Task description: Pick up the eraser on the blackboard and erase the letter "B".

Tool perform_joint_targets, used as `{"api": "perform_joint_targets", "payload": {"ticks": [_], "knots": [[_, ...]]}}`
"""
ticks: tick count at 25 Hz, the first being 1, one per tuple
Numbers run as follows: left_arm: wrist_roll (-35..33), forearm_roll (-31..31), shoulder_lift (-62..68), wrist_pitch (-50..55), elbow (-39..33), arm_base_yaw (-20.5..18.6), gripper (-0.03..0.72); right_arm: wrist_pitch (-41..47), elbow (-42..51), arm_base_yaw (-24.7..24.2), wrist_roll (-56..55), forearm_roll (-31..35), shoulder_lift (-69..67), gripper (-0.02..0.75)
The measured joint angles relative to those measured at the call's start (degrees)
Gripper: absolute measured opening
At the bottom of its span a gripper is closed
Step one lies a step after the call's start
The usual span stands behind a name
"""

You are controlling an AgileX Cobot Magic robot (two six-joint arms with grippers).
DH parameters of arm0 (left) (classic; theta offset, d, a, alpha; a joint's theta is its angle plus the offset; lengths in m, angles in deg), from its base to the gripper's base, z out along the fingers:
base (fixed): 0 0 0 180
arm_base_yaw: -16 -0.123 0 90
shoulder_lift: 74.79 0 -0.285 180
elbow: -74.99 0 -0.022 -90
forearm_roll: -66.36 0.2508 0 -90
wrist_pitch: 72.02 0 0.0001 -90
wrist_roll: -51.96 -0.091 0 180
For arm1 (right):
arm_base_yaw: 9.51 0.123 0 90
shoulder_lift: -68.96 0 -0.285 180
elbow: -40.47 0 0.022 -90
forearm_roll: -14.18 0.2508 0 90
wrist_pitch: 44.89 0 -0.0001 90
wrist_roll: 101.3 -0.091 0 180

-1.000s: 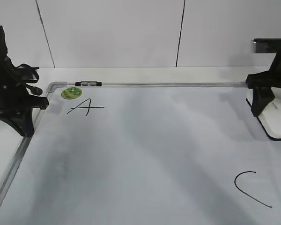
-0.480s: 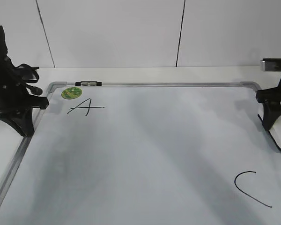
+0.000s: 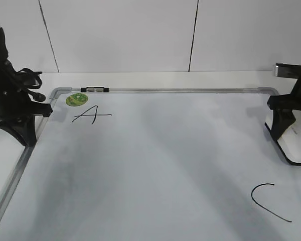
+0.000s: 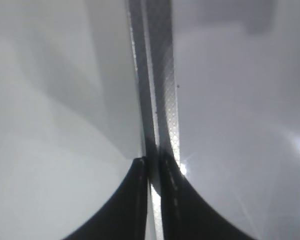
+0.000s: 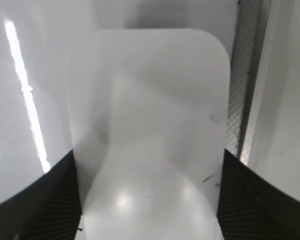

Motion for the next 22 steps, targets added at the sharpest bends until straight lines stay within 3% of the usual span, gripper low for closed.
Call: {"api": "perform_joint_targets", "payload": {"ticks": [22], "knots": [[0.0, 0.0, 0.0, 0.0, 0.0, 0.0, 0.024, -2.8, 0.0, 0.0, -0.2, -2.7, -2.0, 0.563]]}}
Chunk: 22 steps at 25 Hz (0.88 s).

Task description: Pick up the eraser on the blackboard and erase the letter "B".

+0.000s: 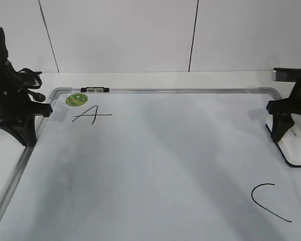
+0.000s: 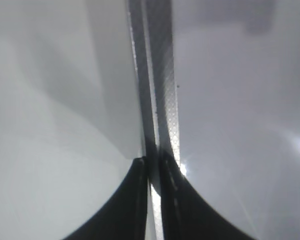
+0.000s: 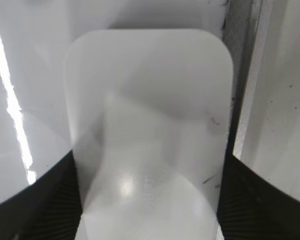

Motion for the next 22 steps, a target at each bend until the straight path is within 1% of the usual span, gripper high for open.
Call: {"api": "perform_joint_targets", "payload": {"ticks": [16, 18, 22], "knots": [[0.0, 0.0, 0.0, 0.0, 0.0, 0.0, 0.024, -0.1, 0.0, 0.0, -0.1, -0.1, 0.0, 0.564], [0.0, 0.0, 0.0, 0.0, 0.0, 0.0, 0.024, 0.1, 0.0, 0.0, -0.1, 0.0, 0.0, 0.575], [0.0, 0.0, 0.0, 0.0, 0.0, 0.0, 0.024, 1.2, -0.4, 0.0, -0.2, 0.1, -0.1, 0.623]]}}
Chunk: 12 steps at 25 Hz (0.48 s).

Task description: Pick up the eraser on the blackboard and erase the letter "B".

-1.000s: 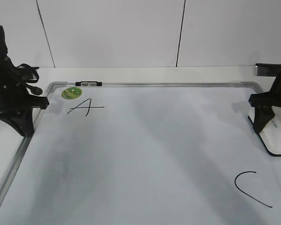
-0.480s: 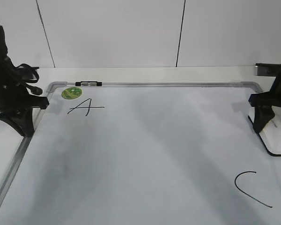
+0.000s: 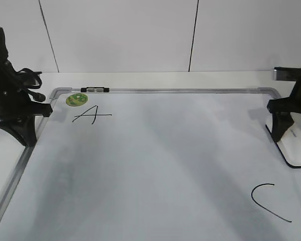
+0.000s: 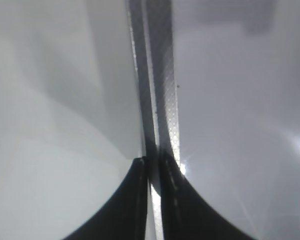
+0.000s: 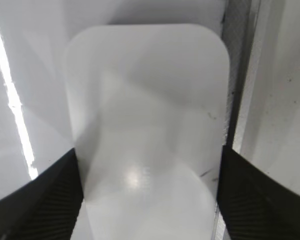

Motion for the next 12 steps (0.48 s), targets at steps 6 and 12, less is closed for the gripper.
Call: {"api": "perform_joint_targets", "payload": {"ticks": [6, 12], "knots": [[0.0, 0.0, 0.0, 0.0, 0.0, 0.0, 0.024, 1.1, -0.2, 0.0, 0.0, 0.0, 0.0, 0.633], [0.0, 0.0, 0.0, 0.0, 0.0, 0.0, 0.024, 1.6, -2.3, 0.0, -0.1, 0.0, 0.0, 0.629]]}}
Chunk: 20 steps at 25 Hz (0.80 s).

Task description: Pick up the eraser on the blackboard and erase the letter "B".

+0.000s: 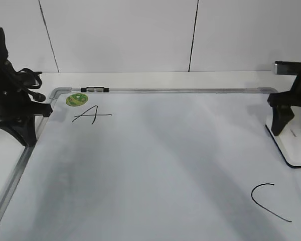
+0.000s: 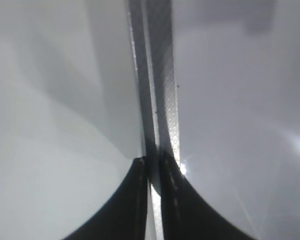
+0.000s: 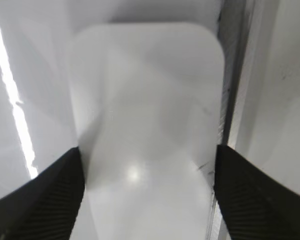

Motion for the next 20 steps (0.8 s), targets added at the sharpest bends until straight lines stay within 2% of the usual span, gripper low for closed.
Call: {"api": "perform_joint_targets", "payload": {"ticks": [7, 16, 20], "knots": [[0.0, 0.0, 0.0, 0.0, 0.0, 0.0, 0.024, 0.1, -6.8, 0.0, 0.0, 1.3, 0.1, 0.611], [0.2, 0.0, 0.0, 0.0, 0.1, 0.0, 0.029, 0.6, -7.3, 0.0, -1.1, 3.0, 6.2, 0.592], [0.2, 0.0, 0.0, 0.0, 0.1, 0.0, 0.055, 0.7, -7.3, 0.0, -1.1, 3.9, 9.5, 0.592]]}}
